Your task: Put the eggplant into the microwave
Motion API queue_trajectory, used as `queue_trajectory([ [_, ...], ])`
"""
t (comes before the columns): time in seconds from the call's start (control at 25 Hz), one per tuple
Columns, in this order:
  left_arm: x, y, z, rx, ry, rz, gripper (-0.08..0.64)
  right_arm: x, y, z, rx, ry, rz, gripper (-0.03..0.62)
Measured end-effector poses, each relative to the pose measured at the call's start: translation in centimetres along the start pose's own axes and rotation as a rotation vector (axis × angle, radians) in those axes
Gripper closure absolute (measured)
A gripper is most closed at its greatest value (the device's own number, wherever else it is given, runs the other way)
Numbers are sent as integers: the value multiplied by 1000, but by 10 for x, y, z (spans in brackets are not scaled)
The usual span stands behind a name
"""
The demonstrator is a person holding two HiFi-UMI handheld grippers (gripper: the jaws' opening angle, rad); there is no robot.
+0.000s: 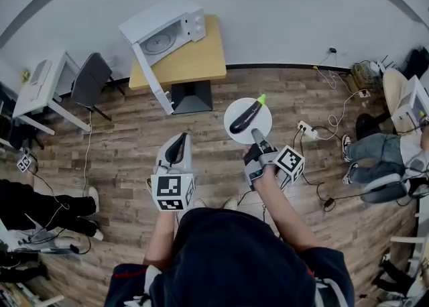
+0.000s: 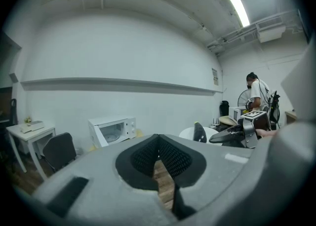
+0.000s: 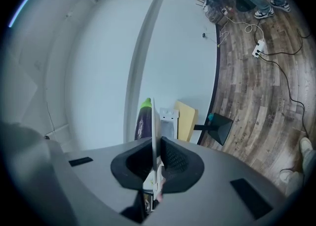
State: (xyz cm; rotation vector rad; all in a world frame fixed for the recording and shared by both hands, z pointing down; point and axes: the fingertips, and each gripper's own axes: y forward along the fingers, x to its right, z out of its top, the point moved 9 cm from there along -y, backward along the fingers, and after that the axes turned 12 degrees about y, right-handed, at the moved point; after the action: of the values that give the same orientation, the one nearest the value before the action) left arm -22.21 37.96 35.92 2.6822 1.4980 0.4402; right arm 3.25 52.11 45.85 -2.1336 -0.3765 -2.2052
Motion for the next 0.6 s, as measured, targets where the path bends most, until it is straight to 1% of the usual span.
queue_trajectory([
  [0.32,33,0,-4,-18,0,13,546,15,-12,22,-21,30,-13,567],
  [0.6,35,7,-7,-29,-10,30,546,20,-2,31,-45,46,-3,566],
])
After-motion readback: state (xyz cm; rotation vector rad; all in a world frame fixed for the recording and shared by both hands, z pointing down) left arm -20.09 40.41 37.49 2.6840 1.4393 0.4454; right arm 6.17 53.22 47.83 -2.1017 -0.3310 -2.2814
